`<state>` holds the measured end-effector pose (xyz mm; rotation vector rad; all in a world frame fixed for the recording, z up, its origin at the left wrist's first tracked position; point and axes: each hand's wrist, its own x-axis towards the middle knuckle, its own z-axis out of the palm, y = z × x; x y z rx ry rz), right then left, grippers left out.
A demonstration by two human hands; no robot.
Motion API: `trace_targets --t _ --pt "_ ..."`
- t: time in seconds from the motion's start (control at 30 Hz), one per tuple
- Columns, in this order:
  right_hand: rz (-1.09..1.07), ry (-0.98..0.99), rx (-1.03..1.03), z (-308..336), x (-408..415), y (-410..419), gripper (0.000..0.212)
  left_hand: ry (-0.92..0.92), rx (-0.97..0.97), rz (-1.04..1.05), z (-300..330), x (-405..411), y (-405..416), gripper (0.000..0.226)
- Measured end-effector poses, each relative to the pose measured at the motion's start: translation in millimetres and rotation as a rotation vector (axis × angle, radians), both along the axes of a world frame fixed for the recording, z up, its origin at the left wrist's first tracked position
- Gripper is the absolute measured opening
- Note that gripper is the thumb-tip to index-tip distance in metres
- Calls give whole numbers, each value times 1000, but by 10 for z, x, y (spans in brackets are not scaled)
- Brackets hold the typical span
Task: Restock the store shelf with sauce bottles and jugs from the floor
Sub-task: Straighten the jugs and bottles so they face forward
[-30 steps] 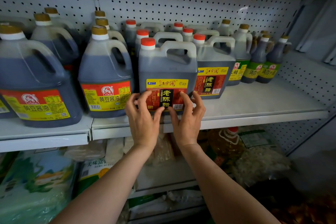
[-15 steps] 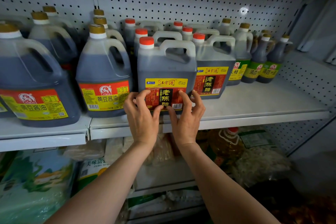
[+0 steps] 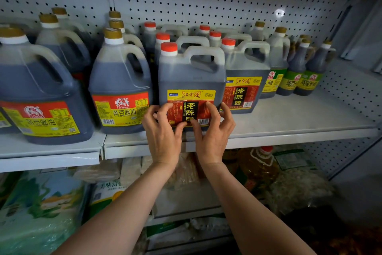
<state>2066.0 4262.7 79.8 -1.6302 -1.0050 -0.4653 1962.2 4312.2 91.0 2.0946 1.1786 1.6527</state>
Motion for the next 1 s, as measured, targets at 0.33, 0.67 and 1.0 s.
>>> trace_targets --t 0.33,0.67,1.0 --pt "-2 12 10 -14 17 32 65 -12 7 -1 12 29 4 66" --pt "-4 8 8 11 33 56 63 18 38 43 12 72 30 66" --pt "5 45 -41 99 109 292 60 99 -32 97 80 230 172 69"
